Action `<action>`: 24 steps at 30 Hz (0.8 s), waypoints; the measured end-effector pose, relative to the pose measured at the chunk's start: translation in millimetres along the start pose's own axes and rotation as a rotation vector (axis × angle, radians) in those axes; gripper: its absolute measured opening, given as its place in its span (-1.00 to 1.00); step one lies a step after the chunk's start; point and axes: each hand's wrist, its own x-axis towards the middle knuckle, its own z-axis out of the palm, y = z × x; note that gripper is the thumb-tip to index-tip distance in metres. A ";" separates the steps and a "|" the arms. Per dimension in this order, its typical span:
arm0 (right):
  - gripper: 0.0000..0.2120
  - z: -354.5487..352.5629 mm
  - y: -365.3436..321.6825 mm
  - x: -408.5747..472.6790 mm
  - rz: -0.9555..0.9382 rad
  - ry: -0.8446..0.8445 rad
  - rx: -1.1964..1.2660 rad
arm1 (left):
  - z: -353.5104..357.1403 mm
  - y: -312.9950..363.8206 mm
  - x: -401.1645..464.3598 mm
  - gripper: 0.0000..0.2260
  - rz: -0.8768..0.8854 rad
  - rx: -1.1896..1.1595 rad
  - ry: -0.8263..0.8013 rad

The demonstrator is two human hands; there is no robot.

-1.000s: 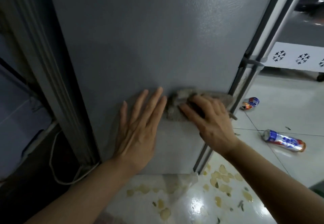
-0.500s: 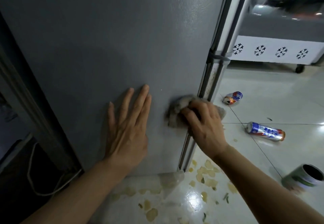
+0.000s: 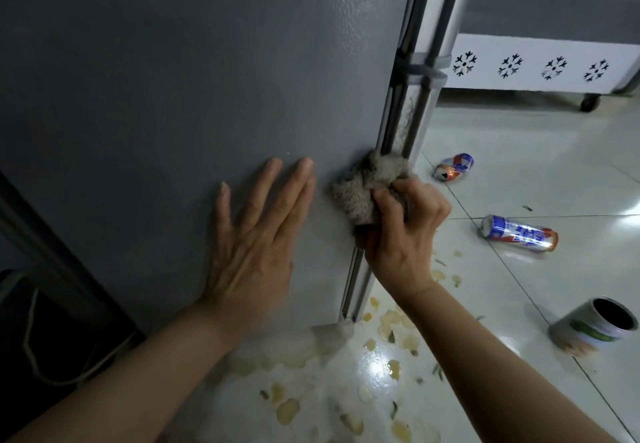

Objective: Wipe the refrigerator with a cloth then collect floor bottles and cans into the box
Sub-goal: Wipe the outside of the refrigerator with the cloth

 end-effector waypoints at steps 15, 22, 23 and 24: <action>-0.60 -13.6 -14.6 -24.4 0.138 -0.234 -0.042 | 13.8 -3.5 -38.5 -0.12 0.116 0.049 -0.200; -0.62 1.2 -14.5 -74.2 -0.170 -0.333 -0.027 | 30.0 -10.8 -49.4 -0.31 0.112 0.011 -0.130; -0.66 -2.0 -13.3 -85.7 -0.247 -0.432 -0.028 | 30.6 -11.4 -51.0 -0.32 0.105 0.005 -0.124; -0.68 -5.0 -13.4 -92.1 -0.284 -0.518 -0.026 | 30.7 -12.5 -53.1 -0.32 0.098 0.006 -0.122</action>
